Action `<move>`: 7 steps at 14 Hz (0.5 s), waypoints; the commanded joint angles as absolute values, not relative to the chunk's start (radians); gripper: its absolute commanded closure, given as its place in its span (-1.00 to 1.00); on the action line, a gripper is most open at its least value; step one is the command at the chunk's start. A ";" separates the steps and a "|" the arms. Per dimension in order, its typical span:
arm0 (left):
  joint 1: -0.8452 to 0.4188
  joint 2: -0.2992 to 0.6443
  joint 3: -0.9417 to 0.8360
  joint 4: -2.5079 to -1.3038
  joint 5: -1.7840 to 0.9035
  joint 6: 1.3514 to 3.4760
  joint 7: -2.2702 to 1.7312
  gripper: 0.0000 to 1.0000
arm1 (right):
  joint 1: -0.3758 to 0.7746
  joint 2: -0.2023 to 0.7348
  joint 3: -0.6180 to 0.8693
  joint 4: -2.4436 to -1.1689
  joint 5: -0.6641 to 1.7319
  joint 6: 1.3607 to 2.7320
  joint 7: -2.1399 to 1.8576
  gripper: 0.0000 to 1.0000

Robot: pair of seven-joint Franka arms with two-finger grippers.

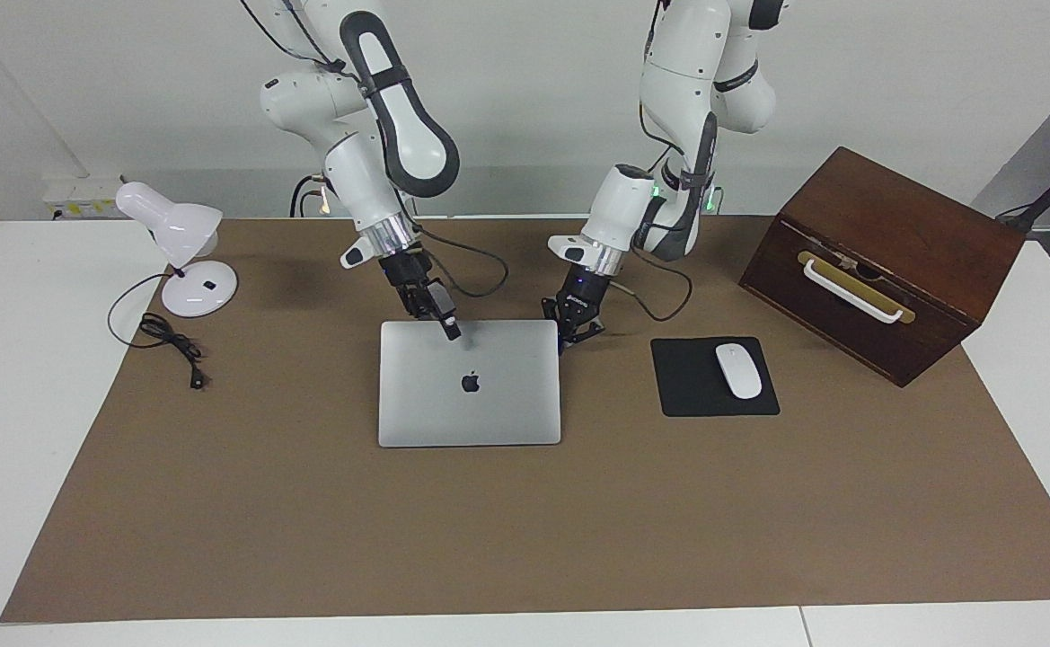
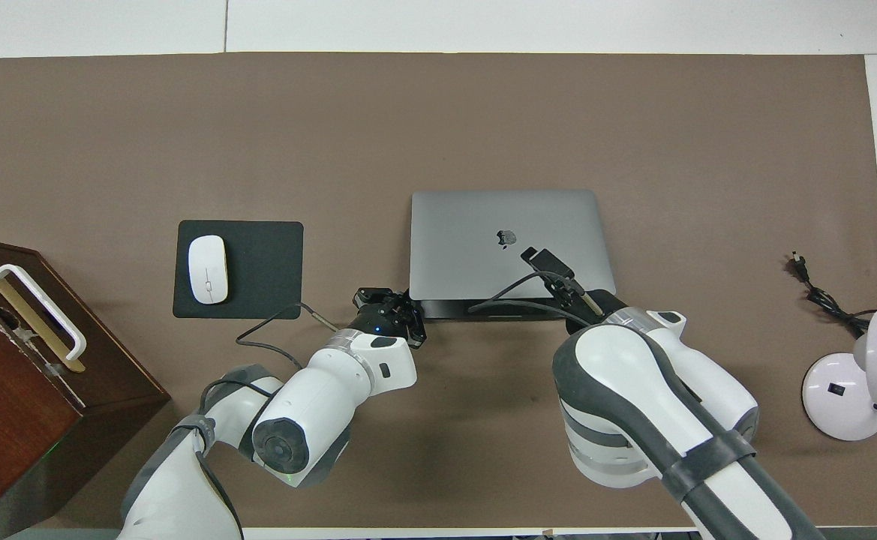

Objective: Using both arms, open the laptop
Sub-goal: 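Lift the laptop lid upward and away with the right gripper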

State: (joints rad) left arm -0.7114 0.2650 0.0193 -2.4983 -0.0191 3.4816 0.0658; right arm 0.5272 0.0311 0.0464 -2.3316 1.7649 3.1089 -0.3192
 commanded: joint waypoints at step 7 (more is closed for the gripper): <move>-0.718 0.311 0.017 -2.476 -0.011 3.505 0.075 1.00 | 0.447 0.156 0.048 -2.033 1.746 3.093 -0.414 -1.00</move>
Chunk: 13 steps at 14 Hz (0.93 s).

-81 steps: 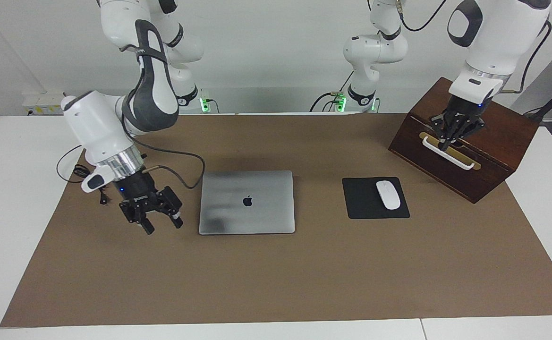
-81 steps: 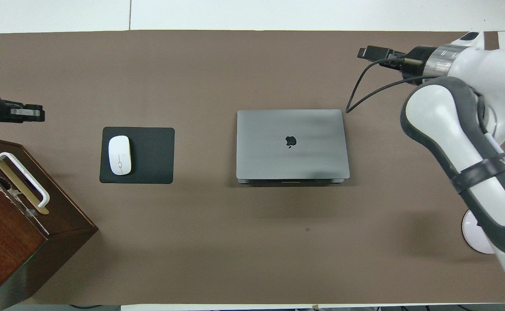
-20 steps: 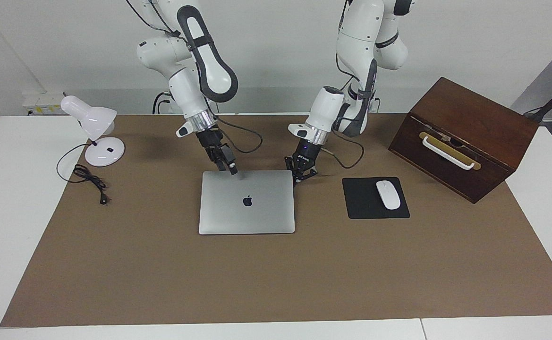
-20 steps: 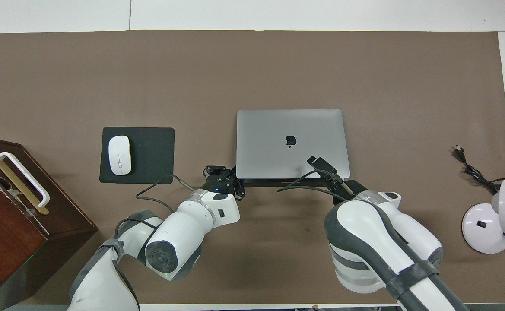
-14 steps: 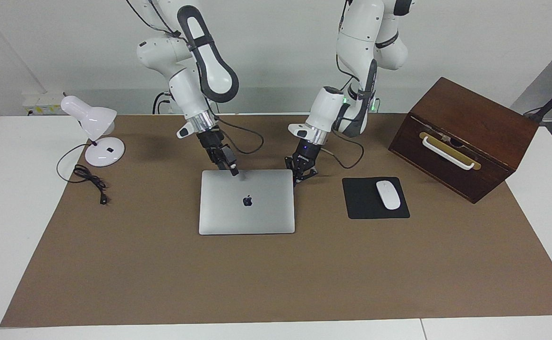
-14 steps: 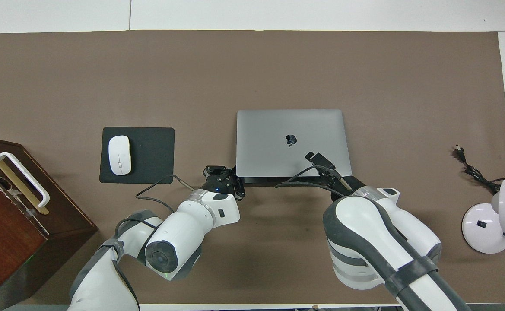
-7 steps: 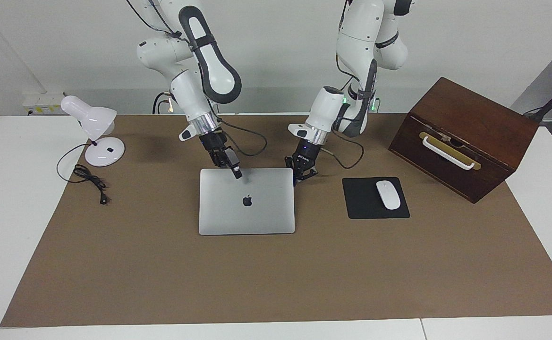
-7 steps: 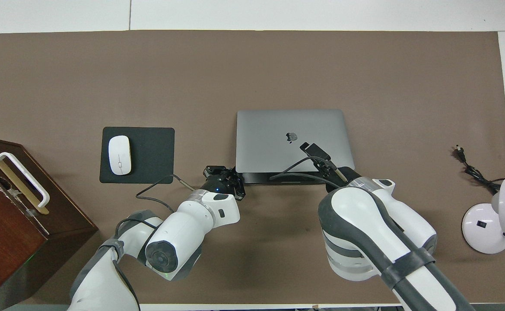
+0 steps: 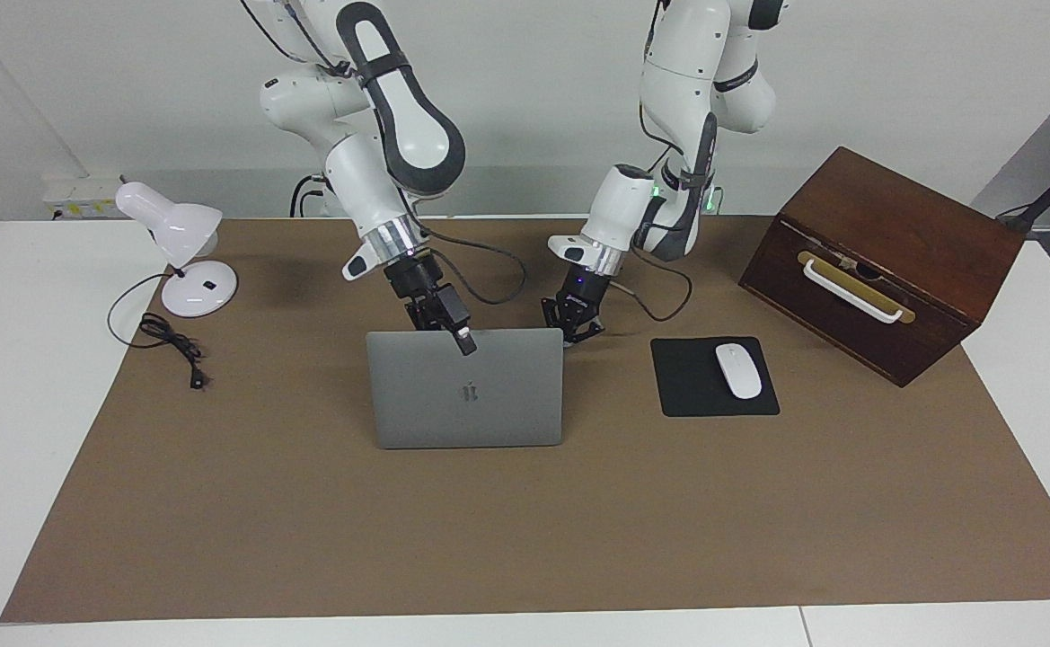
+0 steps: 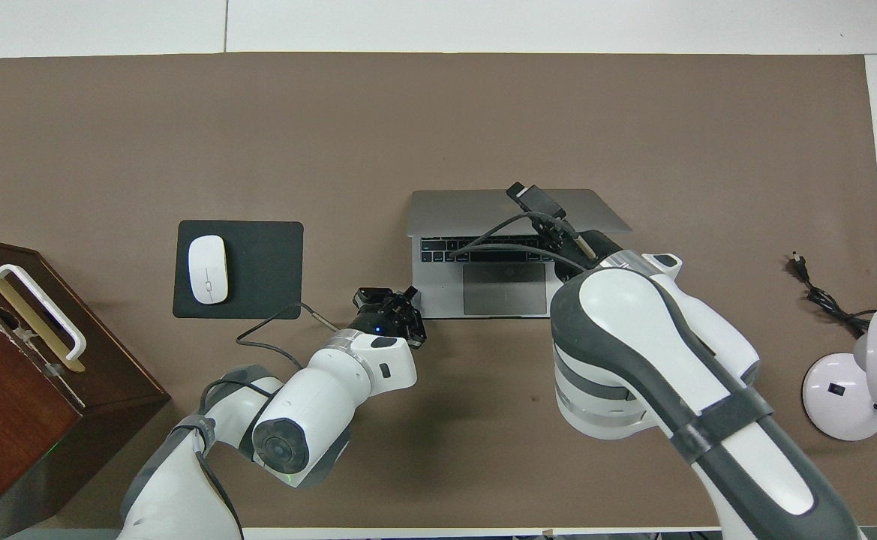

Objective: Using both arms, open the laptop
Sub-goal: 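Lift the laptop lid upward and away with the right gripper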

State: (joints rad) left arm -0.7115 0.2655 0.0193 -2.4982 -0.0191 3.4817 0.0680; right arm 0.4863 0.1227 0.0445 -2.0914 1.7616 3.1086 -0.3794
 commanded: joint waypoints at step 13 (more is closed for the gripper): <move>-0.719 0.313 0.017 -2.476 -0.011 3.504 0.075 1.00 | 0.370 0.294 0.048 -1.853 1.635 3.008 -0.405 -1.00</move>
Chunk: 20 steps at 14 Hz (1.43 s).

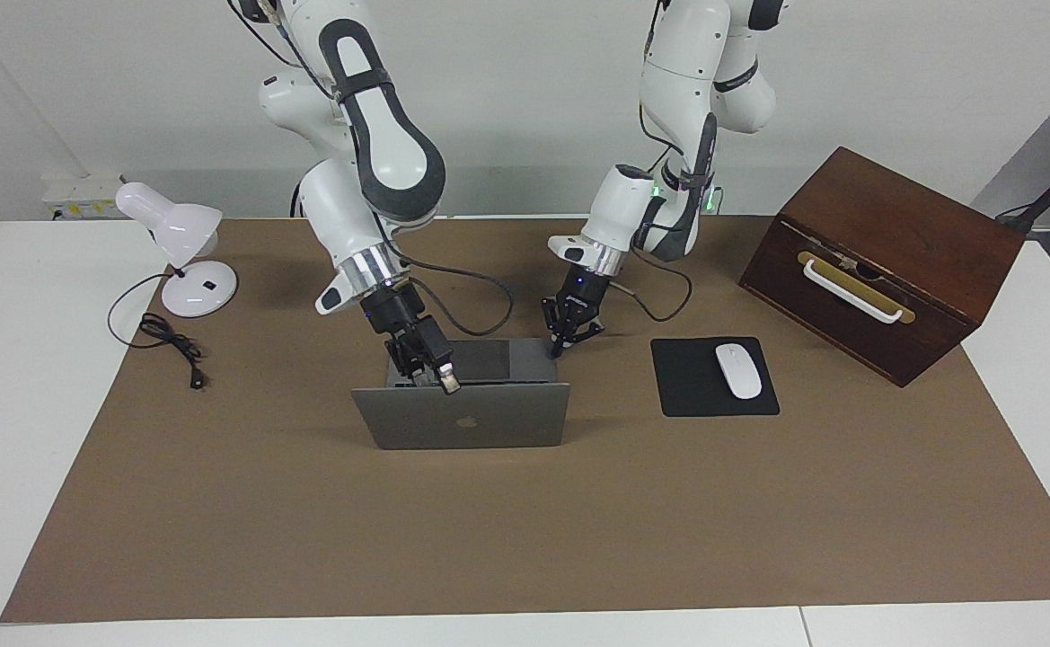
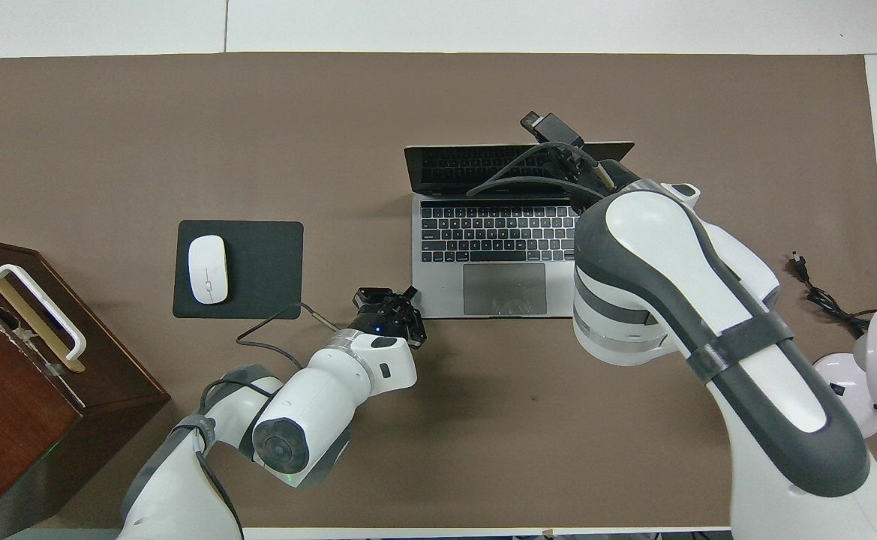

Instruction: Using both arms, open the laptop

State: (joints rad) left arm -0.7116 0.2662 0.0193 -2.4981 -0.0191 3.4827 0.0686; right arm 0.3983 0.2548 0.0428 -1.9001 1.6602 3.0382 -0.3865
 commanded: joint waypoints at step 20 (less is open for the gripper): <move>-0.716 0.293 0.017 -2.480 -0.031 3.504 0.075 1.00 | 0.384 0.141 0.049 -1.729 1.278 3.009 -0.267 -1.00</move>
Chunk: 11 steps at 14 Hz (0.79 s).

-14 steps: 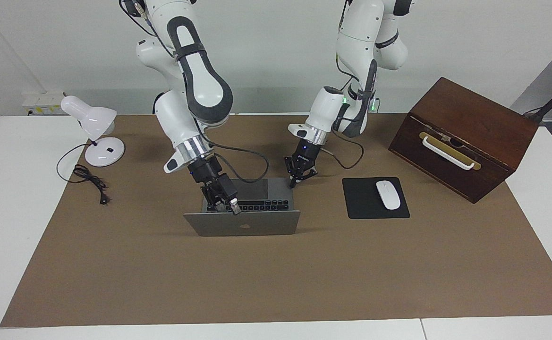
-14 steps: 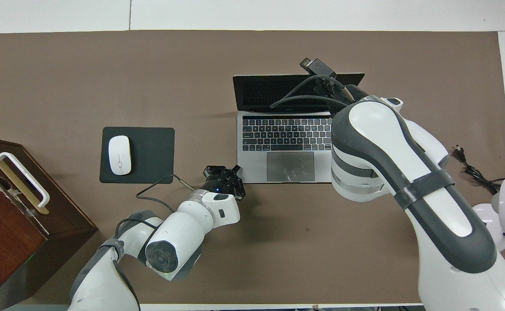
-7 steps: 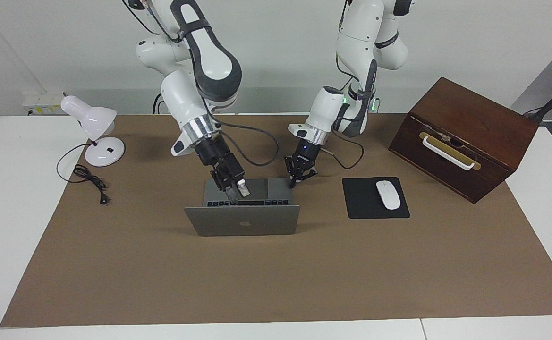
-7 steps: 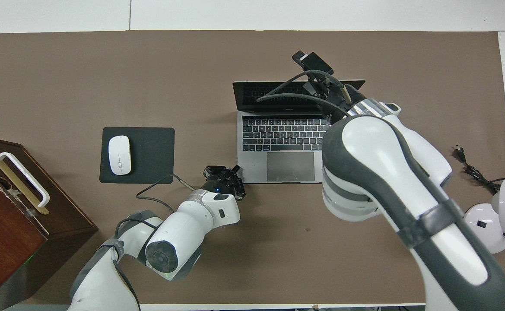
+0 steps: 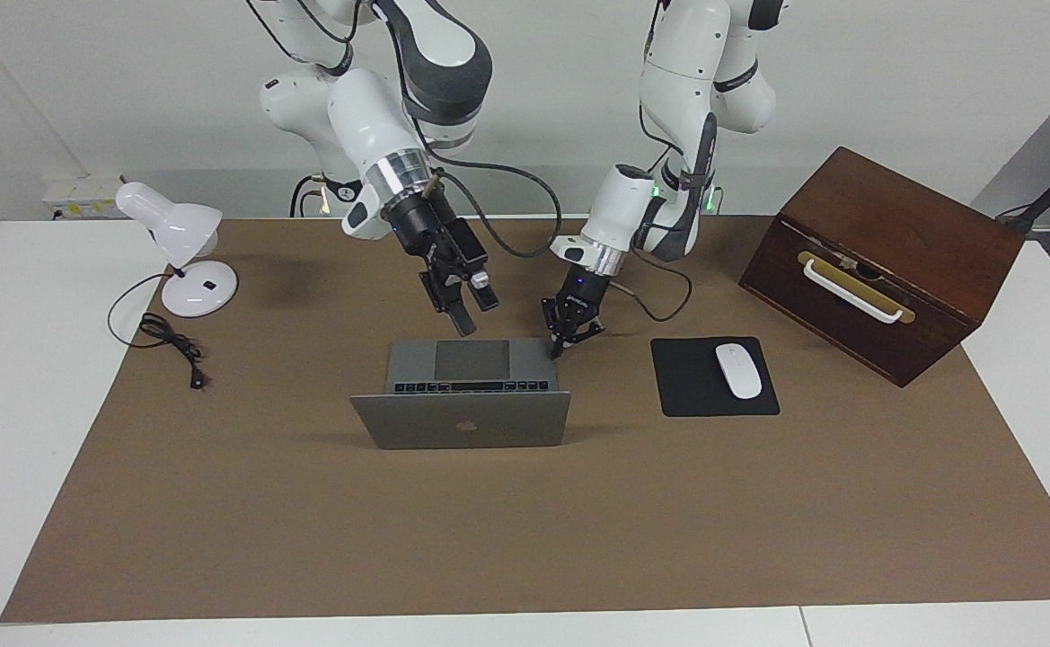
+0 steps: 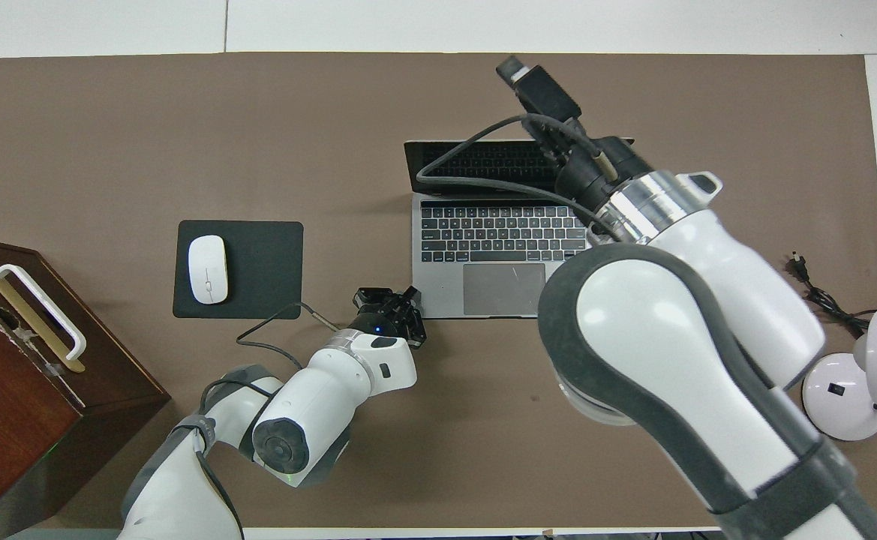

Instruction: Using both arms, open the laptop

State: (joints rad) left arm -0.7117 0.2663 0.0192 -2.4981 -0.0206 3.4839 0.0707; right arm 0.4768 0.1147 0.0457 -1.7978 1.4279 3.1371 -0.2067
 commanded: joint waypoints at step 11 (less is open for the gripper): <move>-0.655 0.102 0.015 -2.548 -0.031 3.377 0.061 1.00 | 0.081 0.066 0.031 -1.510 0.374 1.947 -0.036 -1.00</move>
